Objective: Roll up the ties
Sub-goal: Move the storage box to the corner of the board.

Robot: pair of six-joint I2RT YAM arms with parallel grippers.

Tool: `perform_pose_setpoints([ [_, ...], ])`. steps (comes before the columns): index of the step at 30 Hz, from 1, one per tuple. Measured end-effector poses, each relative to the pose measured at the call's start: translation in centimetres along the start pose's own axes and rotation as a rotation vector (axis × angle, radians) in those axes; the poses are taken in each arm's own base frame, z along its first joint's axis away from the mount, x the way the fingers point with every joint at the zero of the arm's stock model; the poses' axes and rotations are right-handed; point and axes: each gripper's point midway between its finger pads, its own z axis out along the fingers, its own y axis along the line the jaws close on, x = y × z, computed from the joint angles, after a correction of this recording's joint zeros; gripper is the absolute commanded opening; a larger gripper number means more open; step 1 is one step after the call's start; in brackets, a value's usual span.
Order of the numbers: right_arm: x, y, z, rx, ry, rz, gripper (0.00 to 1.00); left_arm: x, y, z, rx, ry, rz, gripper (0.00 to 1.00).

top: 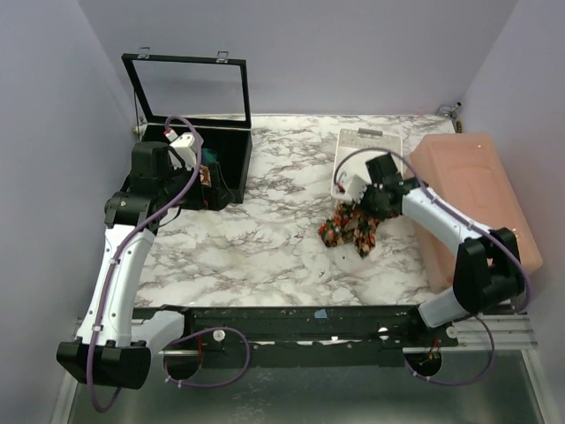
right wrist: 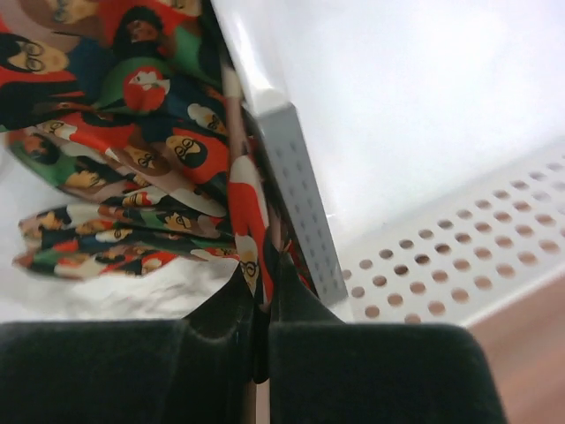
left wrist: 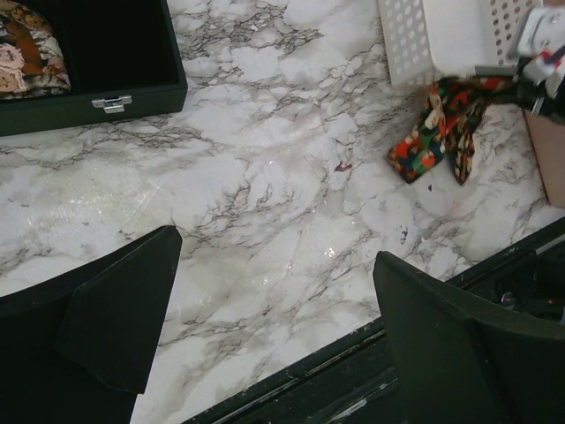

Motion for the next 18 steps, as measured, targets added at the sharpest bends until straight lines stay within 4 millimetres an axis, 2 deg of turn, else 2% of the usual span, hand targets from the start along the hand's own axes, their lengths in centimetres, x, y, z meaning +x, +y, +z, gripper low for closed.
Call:
perform_pose_setpoints([
  [2, -1.7, -3.1, -0.7, 0.049, -0.034, 0.052, 0.01, -0.3, 0.1, 0.1, -0.001, 0.001, 0.005, 0.99],
  [3, -2.8, -5.1, -1.7, 0.087, -0.071, 0.087, 0.0, -0.4, 0.1, 0.2, -0.001, 0.001, 0.008, 0.99],
  [6, -5.2, -9.0, -5.5, 0.184, -0.171, 0.155, 0.01, -0.7, 0.0, 0.2, 0.0, -0.003, 0.015, 0.99],
  [8, -6.3, -10.8, -8.7, 0.248, -0.233, 0.198, 0.01, -1.0, 0.0, 0.2, 0.001, -0.009, 0.018, 0.98],
  [12, -6.4, -11.1, -14.1, 0.329, -0.311, 0.265, 0.01, -1.4, -0.1, 0.4, 0.007, -0.013, 0.019, 0.99],
  [18, -5.5, -8.4, -20.5, 0.366, -0.424, 0.288, 0.01, -2.3, -1.3, 0.7, 0.088, -0.043, 0.056, 0.98],
])
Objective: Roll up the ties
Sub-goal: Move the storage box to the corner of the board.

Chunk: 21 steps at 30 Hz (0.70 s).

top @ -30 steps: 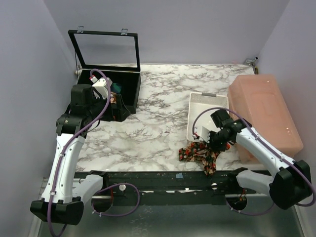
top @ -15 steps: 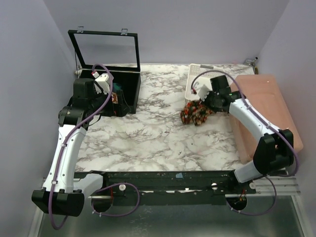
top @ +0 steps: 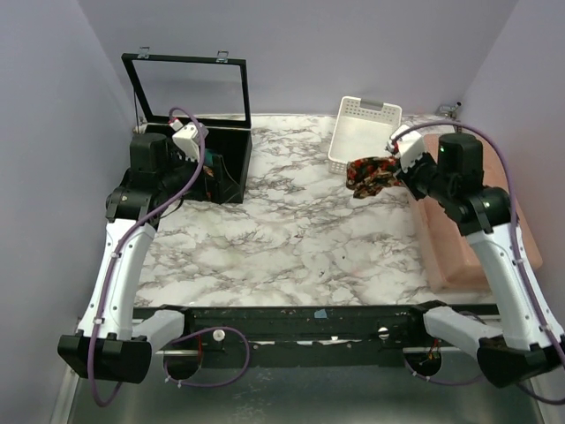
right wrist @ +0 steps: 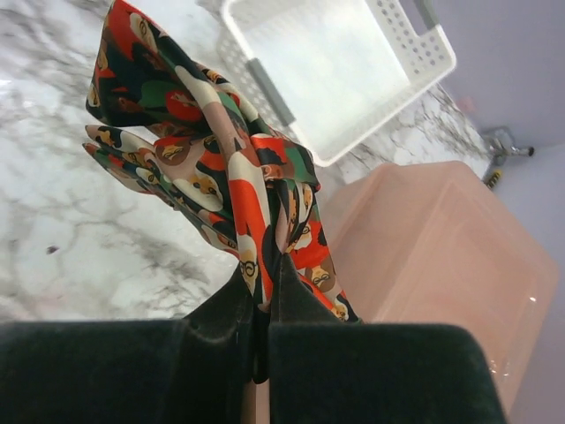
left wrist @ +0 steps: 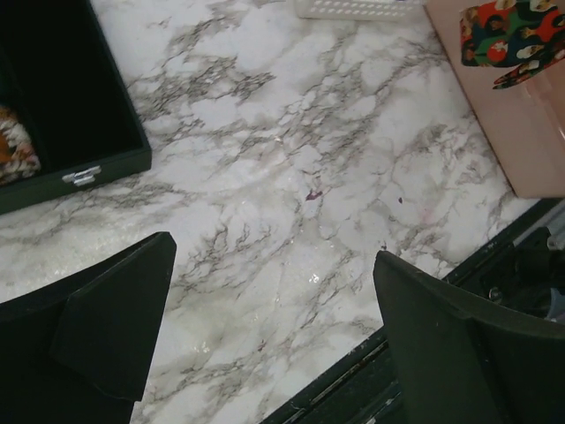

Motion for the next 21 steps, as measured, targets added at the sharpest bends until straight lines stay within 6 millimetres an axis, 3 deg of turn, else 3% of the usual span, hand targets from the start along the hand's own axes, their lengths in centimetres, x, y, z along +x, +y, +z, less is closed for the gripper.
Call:
perform_pose_setpoints([
  [3, -0.7, 2.3, -2.8, -0.097, -0.078, 0.004, 0.01, -0.7, -1.9, 0.2, 0.124, -0.041, 0.075, 0.99],
  [6, -1.0, 5.4, -4.0, -0.253, -0.123, 0.01, 0.01, -1.1, -4.8, 0.8, 0.271, -0.088, 0.214, 0.99],
  [12, -1.4, 10.9, -4.8, -0.57, -0.159, 0.068, 0.01, -0.8, -13.7, 2.5, 0.563, -0.174, 0.556, 0.99],
  [17, -2.0, 12.4, -5.0, -0.675, -0.181, 0.108, 0.01, 0.9, -20.5, 4.8, 0.734, -0.178, 0.71, 0.99],
  [21, -2.3, 12.9, -5.4, -0.706, -0.197, 0.123, 0.02, 3.3, -23.5, 7.5, 0.778, -0.142, 0.75, 0.99],
])
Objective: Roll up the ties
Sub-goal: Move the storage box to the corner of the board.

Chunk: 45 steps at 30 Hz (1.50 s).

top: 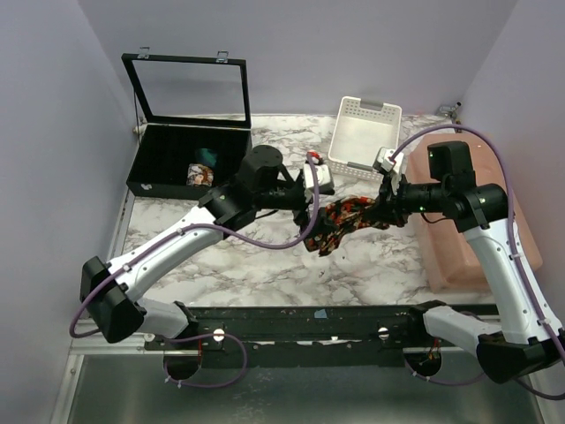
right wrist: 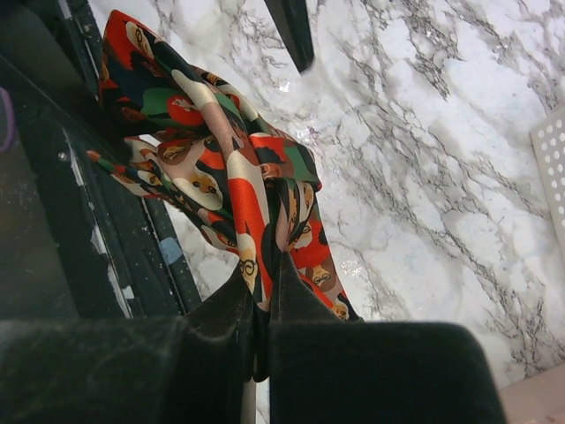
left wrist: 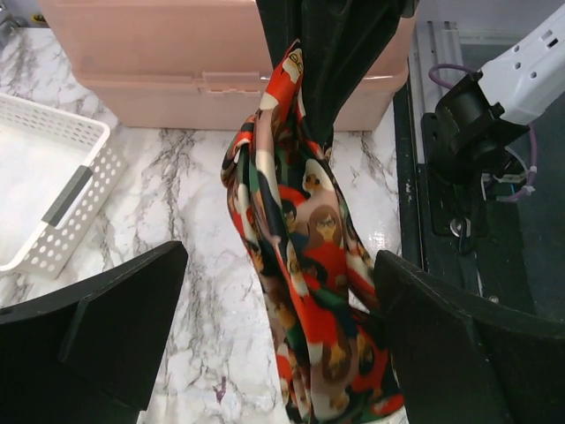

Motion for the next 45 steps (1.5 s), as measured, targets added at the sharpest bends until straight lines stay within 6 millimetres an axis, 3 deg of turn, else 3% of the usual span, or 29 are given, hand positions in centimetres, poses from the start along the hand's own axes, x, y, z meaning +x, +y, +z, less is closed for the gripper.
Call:
perform_pose_setpoints([
  [6, 0.1, 0.8, -0.1, -0.019, -0.015, 0.014, 0.02, 0.3, 0.0, 3.4, 0.022, 0.015, 0.001, 0.96],
  [10, 0.1, 1.2, -0.3, -0.018, -0.029, 0.022, 0.05, -0.1, -0.1, 4.8, 0.042, 0.019, -0.005, 0.53],
  [15, -0.1, 1.1, -0.5, 0.019, -0.052, 0.03, 0.09, 0.4, -0.3, 6.1, 0.091, 0.062, -0.046, 0.18],
  [17, 0.0, 1.1, -0.6, 0.037, -0.063, 0.046, 0.2, 0.9, -0.9, 6.0, 0.122, 0.077, -0.063, 0.0],
  [19, 0.1, 1.2, -0.7, 0.055, -0.076, 0.066, 0.44, 1.0, -1.4, 5.9, 0.149, 0.08, -0.065, 0.0],
  [21, -0.1, 1.1, -1.0, 0.085, -0.089, 0.092, 0.59, 1.3, -1.8, 5.7, 0.169, 0.093, -0.079, 0.0],
  [27, -0.7, -2.1, -3.6, 0.322, -0.14, 0.159, 0.8, 2.2, -1.4, 4.9, 0.188, 0.115, -0.149, 0.0],
  [32, 0.7, -5.9, -7.5, 0.593, -0.151, 0.254, 0.82, 2.9, 0.9, 4.1, 0.154, 0.118, -0.215, 0.0],
  [36, 1.8, -7.9, -11.8, 0.81, -0.13, 0.301, 0.82, 3.2, 2.0, 3.8, 0.138, 0.124, -0.243, 0.0],
  [40, 2.1, -8.1, -16.5, 0.994, -0.074, 0.292, 0.79, 2.9, 2.1, 3.9, 0.151, 0.119, -0.246, 0.0],
  [45, 4.5, -7.3, -21.1, 1.189, 0.084, 0.325, 0.71, 2.7, 2.5, 3.9, 0.161, 0.118, -0.254, 0.0],
])
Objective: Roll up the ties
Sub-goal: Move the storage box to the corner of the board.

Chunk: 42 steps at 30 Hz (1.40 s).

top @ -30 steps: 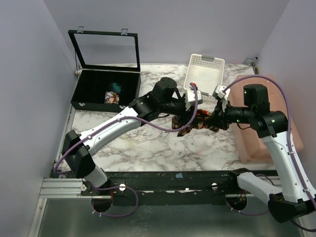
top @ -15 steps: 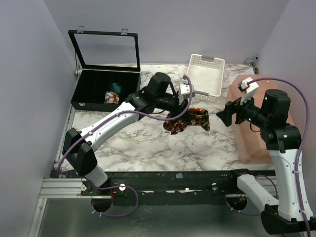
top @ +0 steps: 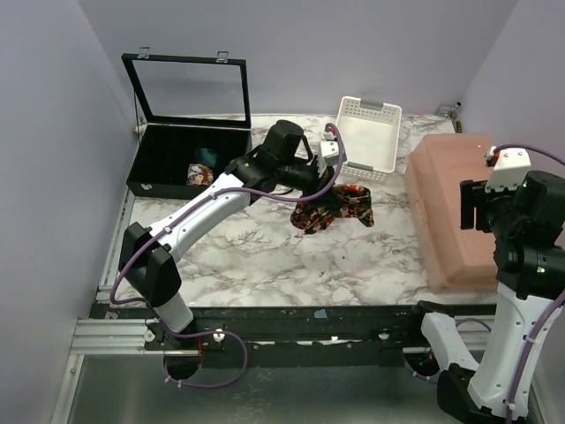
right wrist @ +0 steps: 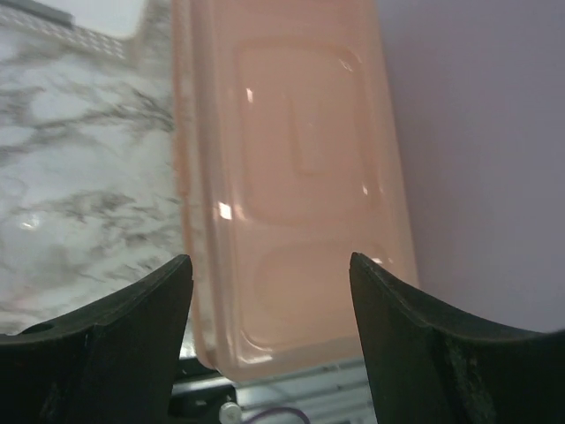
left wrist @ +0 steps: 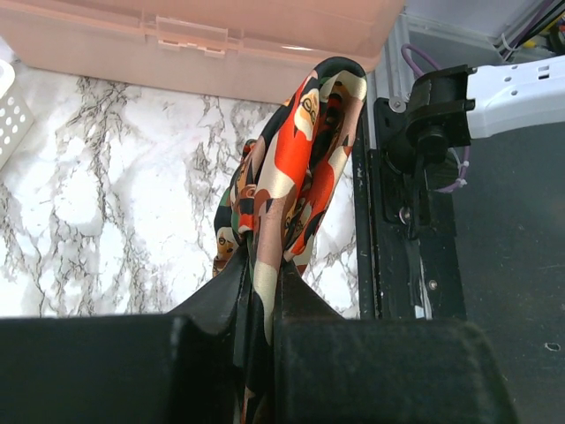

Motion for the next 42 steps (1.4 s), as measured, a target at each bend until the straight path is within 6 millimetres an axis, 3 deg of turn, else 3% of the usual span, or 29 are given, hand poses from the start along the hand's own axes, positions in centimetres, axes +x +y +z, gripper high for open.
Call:
perform_pose_setpoints([
  [5, 4.4, -3.1, -0.9, 0.159, 0.245, -0.059, 0.55, -0.3, 0.9, 0.1, 0.001, -0.001, -0.009, 0.0],
  [12, 9.1, -6.1, -3.1, 0.349, 0.502, -0.12, 0.43, -1.0, 2.3, 0.0, -0.006, -0.003, -0.015, 0.0],
  [17, 13.7, -6.7, -4.6, 0.438, 0.662, -0.159, 0.24, -1.5, 3.0, 0.1, 0.0, -0.001, -0.018, 0.0],
  [20, 17.4, -6.3, -5.3, 0.46, 0.788, -0.183, 0.23, -1.7, 3.5, 0.3, 0.003, -0.003, -0.019, 0.0],
  [23, 19.7, -5.8, -5.6, 0.464, 0.866, -0.199, 0.23, -1.7, 4.0, 0.4, 0.005, -0.002, -0.025, 0.0],
  [35, 24.0, -3.7, -4.5, 0.416, 0.919, -0.176, 0.24, -2.2, 5.7, 0.0, -0.001, -0.01, -0.043, 0.0],
  [42, 23.1, -5.1, -2.2, 0.513, 0.784, -0.173, 0.28, -2.2, 6.2, -0.5, -0.013, -0.015, -0.054, 0.0],
])
